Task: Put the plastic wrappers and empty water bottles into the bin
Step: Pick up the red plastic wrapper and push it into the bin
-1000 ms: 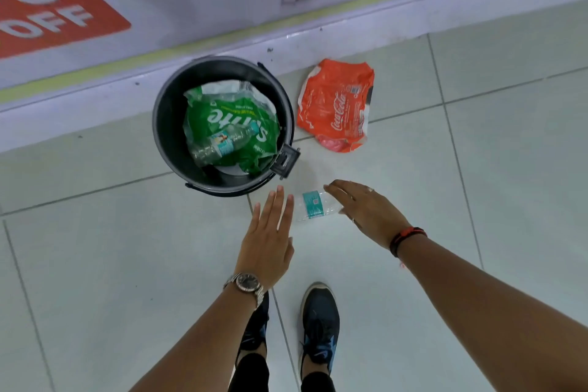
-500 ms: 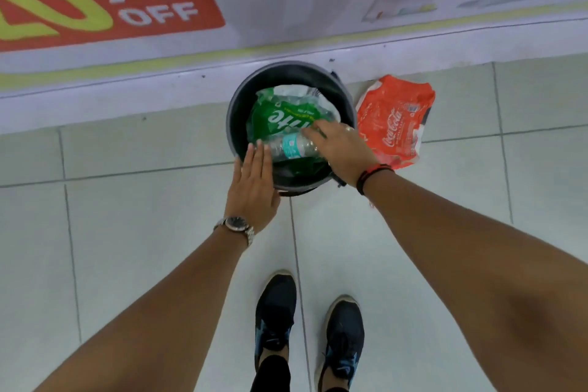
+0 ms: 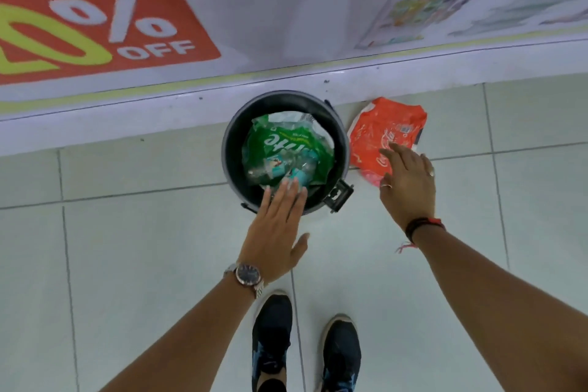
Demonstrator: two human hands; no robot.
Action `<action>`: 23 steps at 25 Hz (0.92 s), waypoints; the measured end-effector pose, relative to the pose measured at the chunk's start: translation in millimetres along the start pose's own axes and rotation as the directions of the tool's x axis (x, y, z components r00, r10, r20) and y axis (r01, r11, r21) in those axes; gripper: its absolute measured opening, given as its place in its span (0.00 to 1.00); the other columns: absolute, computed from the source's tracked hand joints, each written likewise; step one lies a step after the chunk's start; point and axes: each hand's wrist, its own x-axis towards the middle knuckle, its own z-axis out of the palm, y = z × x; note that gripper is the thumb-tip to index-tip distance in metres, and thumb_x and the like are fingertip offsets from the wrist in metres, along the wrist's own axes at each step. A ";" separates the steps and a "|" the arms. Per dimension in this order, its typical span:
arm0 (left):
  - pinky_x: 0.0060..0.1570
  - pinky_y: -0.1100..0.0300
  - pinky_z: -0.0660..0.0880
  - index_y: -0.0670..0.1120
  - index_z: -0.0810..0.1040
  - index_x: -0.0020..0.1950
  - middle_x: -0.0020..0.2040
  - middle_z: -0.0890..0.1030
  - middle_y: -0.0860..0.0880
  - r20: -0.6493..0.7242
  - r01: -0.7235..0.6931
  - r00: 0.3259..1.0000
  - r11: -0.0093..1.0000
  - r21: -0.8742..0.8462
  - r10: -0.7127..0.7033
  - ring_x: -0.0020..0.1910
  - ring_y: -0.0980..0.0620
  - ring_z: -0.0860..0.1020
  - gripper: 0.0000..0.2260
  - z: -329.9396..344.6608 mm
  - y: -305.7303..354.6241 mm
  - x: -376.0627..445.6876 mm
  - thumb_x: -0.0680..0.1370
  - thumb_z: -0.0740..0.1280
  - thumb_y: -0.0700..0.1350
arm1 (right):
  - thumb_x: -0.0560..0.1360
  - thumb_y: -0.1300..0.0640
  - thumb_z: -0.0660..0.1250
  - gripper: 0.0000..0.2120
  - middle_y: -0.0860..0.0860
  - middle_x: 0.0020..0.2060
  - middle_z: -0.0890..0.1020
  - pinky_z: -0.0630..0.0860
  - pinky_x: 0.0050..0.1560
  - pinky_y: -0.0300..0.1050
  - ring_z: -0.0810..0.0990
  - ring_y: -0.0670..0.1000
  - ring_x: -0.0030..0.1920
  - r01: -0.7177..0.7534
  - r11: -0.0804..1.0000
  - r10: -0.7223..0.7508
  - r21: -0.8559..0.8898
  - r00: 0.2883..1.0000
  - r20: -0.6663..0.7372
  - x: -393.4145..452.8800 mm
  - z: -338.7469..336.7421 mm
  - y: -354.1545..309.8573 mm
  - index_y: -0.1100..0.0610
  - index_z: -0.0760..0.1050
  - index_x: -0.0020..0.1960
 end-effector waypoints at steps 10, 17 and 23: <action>0.74 0.47 0.41 0.38 0.52 0.75 0.77 0.46 0.39 0.209 -0.260 0.952 0.950 0.171 0.223 0.76 0.41 0.43 0.34 118.4 110.3 123.7 0.75 0.64 0.48 | 0.74 0.57 0.67 0.25 0.54 0.77 0.55 0.50 0.75 0.62 0.52 0.57 0.76 0.131 0.971 -0.050 -0.201 0.929 0.367 3.6 90.8 111.8 0.46 0.67 0.69; 0.75 0.44 0.44 0.38 0.49 0.75 0.77 0.40 0.40 0.456 -0.149 0.883 0.856 0.494 -0.110 0.76 0.42 0.41 0.31 161.9 92.3 214.5 0.79 0.60 0.50 | 0.79 0.58 0.61 0.26 0.50 0.77 0.54 0.55 0.76 0.56 0.52 0.55 0.76 0.088 0.960 0.050 -0.265 0.878 0.476 17.6 159.0 117.3 0.53 0.58 0.75; 0.75 0.46 0.45 0.38 0.51 0.75 0.77 0.42 0.40 0.470 -0.156 0.879 0.886 0.436 -0.076 0.76 0.42 0.44 0.28 163.8 96.1 193.9 0.80 0.58 0.47 | 0.77 0.63 0.63 0.27 0.51 0.77 0.56 0.57 0.75 0.55 0.58 0.57 0.75 -0.028 0.977 0.125 -0.210 0.877 0.465 -1.5 157.2 105.6 0.54 0.60 0.74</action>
